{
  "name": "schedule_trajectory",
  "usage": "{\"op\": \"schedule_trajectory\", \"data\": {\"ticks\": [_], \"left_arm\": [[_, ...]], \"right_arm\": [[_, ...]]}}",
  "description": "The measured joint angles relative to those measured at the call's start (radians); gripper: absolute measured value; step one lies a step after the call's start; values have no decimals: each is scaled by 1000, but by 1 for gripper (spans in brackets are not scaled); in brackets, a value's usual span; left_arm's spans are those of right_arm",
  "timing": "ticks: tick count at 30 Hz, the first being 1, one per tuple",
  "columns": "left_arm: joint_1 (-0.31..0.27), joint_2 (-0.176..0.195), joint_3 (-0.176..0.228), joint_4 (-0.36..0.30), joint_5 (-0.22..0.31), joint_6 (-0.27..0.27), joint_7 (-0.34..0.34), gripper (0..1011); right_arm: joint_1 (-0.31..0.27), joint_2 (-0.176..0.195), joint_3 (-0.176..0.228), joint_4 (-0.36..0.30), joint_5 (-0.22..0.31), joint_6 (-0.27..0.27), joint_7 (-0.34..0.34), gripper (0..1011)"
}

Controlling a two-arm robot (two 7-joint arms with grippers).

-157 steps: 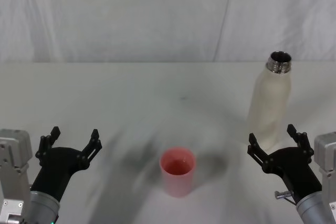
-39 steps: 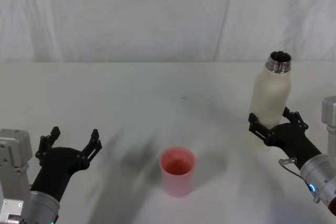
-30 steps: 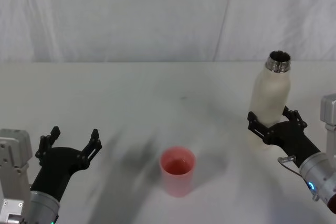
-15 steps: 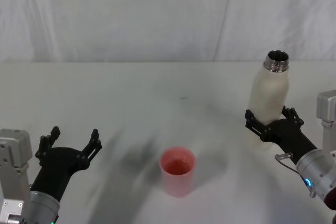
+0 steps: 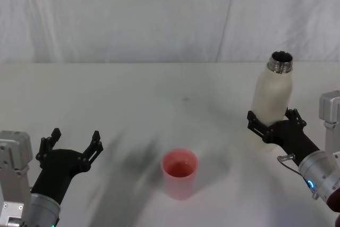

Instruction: Grasp the thermos with one hand and pour water into the cup lid.

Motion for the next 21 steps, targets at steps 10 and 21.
{"op": "schedule_trajectory", "data": {"ticks": [10,21], "left_arm": [[0,0,0,0,0,0,0,1001],[0,0,0,0,0,0,0,1001]], "right_arm": [[-2,1,1,-3,0,0,0,980],[-3,1,1,-4,1,1,1,953]]}}
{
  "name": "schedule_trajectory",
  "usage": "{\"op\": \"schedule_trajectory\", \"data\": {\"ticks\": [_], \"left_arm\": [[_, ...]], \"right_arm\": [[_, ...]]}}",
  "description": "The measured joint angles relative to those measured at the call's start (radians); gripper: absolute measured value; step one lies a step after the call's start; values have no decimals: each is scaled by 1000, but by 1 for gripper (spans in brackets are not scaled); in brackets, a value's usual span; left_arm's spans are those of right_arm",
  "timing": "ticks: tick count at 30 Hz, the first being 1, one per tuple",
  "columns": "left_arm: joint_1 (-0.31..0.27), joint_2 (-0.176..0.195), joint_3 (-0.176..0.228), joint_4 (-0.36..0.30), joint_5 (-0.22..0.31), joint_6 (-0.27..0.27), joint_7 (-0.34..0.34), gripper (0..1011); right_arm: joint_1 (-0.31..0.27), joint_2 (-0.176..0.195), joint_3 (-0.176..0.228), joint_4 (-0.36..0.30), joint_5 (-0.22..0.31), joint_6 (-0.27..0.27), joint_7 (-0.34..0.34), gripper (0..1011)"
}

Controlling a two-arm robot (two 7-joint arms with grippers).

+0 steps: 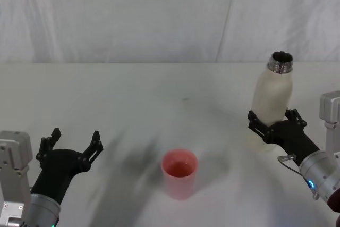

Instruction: Grasp the thermos with one hand and pour water into the cup lid.

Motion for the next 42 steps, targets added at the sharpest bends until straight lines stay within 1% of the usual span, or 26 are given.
{"op": "schedule_trajectory", "data": {"ticks": [14,19,21,24,25,26,28,29,31,32,33,34,37,38,41,42], "left_arm": [[0,0,0,0,0,0,0,1001],[0,0,0,0,0,0,0,1001],[0,0,0,0,0,0,0,1001],[0,0,0,0,0,0,0,1001],[0,0,0,0,0,0,0,1001],[0,0,0,0,0,0,0,1001],[0,0,0,0,0,0,0,1001],[0,0,0,0,0,0,0,1001],[0,0,0,0,0,0,0,1001],[0,0,0,0,0,0,0,1001],[0,0,0,0,0,0,0,1001],[0,0,0,0,0,0,0,1001],[0,0,0,0,0,0,0,1001],[0,0,0,0,0,0,0,1001],[0,0,0,0,0,0,0,1001],[0,0,0,0,0,0,0,1001]], "right_arm": [[0,0,0,-1,0,0,1,953],[-8,10,-6,-30,-20,0,-3,953],[-14,18,-7,-52,-37,0,-10,953],[-19,25,-8,-70,-53,-1,-15,953],[-21,32,-9,-82,-67,-2,-19,953],[-21,32,-9,-82,-67,-2,-19,953],[-26,43,-14,-102,-96,-4,-27,953],[-29,51,-17,-115,-120,-7,-33,953],[-34,60,-20,-130,-145,-9,-41,953],[-38,68,-23,-145,-175,-12,-50,953],[-42,73,-25,-153,-191,-14,-55,953],[-49,81,-28,-168,-225,-17,-64,953],[-59,94,-34,-188,-276,-23,-79,953],[-65,102,-39,-200,-306,-27,-85,953],[-74,113,-46,-216,-350,-37,-91,953],[-80,121,-52,-225,-377,-43,-94,953]]}}
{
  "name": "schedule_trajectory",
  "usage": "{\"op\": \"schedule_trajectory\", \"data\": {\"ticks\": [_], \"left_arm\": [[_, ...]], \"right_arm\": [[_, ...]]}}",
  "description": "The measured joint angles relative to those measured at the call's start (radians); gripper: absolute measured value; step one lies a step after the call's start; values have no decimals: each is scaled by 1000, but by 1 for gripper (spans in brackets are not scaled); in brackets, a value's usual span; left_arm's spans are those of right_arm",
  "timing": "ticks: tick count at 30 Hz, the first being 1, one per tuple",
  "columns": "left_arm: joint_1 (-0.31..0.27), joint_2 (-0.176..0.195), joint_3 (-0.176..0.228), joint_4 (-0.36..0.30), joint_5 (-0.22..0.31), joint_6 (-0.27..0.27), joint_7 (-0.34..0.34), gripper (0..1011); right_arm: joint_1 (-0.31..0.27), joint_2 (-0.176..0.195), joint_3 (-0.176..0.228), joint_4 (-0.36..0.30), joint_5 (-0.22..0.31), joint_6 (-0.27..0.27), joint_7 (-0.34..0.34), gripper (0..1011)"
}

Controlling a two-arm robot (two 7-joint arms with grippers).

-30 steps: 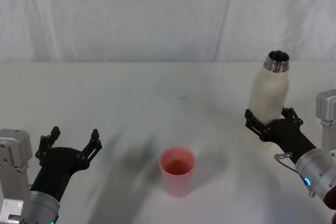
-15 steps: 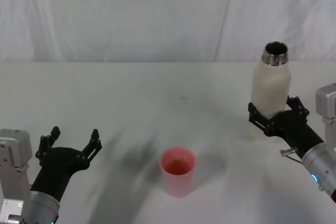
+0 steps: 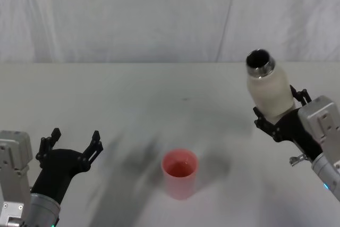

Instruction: Grasp the thermos with one hand and pour water into the cup lid.

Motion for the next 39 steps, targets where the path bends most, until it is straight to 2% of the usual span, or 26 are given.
{"op": "schedule_trajectory", "data": {"ticks": [4,17,28,39], "left_arm": [[0,0,0,0,0,0,0,1001],[0,0,0,0,0,0,0,1001],[0,0,0,0,0,0,0,1001],[0,0,0,0,0,0,0,1001]], "right_arm": [[-15,17,-14,-15,-58,-17,6,953],[-42,33,-38,-26,-171,-53,19,953],[-47,33,-58,-4,-318,-84,-53,953],[-38,29,-71,39,-414,-120,-119,953]]}}
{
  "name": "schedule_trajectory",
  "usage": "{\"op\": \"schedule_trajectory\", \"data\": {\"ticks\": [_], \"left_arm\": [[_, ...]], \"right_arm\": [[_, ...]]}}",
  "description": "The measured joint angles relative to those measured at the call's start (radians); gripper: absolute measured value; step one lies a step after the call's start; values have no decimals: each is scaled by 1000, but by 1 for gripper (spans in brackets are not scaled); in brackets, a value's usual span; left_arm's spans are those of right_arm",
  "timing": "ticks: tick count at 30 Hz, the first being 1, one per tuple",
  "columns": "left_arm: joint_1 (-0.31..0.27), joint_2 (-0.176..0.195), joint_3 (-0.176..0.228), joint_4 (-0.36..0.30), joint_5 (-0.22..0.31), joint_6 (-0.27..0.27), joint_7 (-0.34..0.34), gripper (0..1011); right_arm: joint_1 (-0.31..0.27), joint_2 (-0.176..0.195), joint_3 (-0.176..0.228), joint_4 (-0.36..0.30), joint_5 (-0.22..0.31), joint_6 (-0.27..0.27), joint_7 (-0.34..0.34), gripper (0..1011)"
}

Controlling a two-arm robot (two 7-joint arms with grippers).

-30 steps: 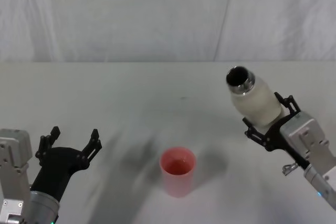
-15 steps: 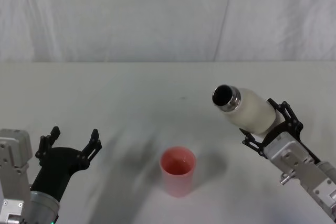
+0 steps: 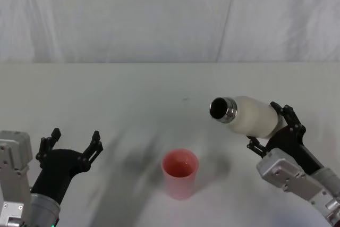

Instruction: Grasp the thermos with one hand and pour water into the cup lid.

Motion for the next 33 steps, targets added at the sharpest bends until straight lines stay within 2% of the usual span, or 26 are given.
{"op": "schedule_trajectory", "data": {"ticks": [12,21,27,33], "left_arm": [[0,0,0,0,0,0,0,1001],[0,0,0,0,0,0,0,1001],[0,0,0,0,0,0,0,1001],[0,0,0,0,0,0,0,1001]], "right_arm": [[12,15,-24,37,-118,-25,-75,953],[27,50,-48,42,-165,-35,-77,953],[41,86,-73,34,-210,-39,-72,953],[52,102,-88,31,-236,-30,-73,953]]}}
